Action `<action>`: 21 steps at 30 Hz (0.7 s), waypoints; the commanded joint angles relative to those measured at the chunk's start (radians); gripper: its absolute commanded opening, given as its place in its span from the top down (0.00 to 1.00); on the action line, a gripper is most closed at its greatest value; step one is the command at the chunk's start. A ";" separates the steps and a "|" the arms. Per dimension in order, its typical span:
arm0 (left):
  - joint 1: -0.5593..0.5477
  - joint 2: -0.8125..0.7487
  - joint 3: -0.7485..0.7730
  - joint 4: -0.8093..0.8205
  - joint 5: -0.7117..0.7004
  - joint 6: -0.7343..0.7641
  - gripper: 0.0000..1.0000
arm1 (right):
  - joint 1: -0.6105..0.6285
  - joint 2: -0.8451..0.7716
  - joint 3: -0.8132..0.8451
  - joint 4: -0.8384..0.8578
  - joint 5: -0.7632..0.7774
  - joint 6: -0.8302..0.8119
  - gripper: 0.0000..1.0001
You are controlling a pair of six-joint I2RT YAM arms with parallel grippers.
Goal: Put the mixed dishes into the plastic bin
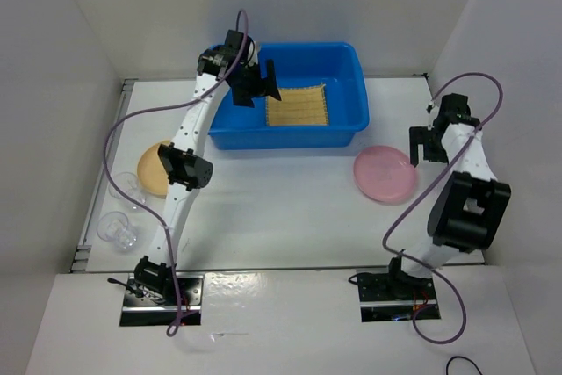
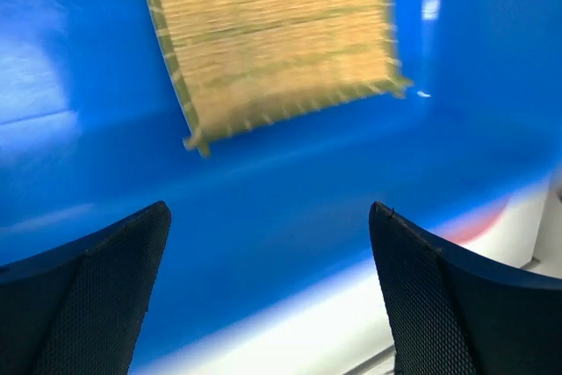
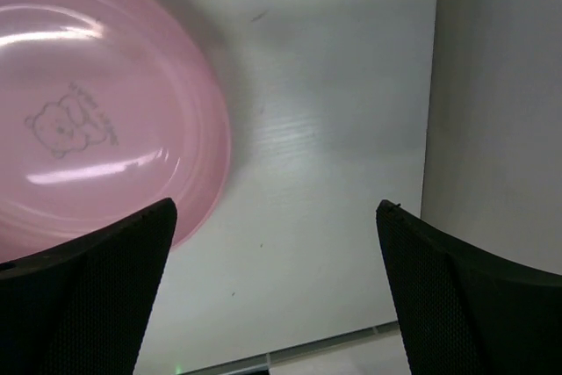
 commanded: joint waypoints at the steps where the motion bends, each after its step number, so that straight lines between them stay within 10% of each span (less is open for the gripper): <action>1: -0.008 -0.248 -0.033 -0.027 -0.101 0.106 0.00 | -0.065 0.169 0.118 -0.111 -0.105 -0.051 0.01; 8: -0.120 -0.440 -0.074 -0.027 -0.343 0.115 0.00 | -0.089 0.320 0.107 -0.044 -0.205 -0.099 0.01; 12: -0.120 -0.607 -0.412 -0.027 -0.403 0.083 0.00 | -0.089 0.344 0.097 -0.010 -0.223 -0.108 0.05; 21: -0.121 -1.045 -1.220 0.209 -0.600 -0.062 0.00 | -0.089 0.444 0.057 0.013 -0.278 -0.108 0.58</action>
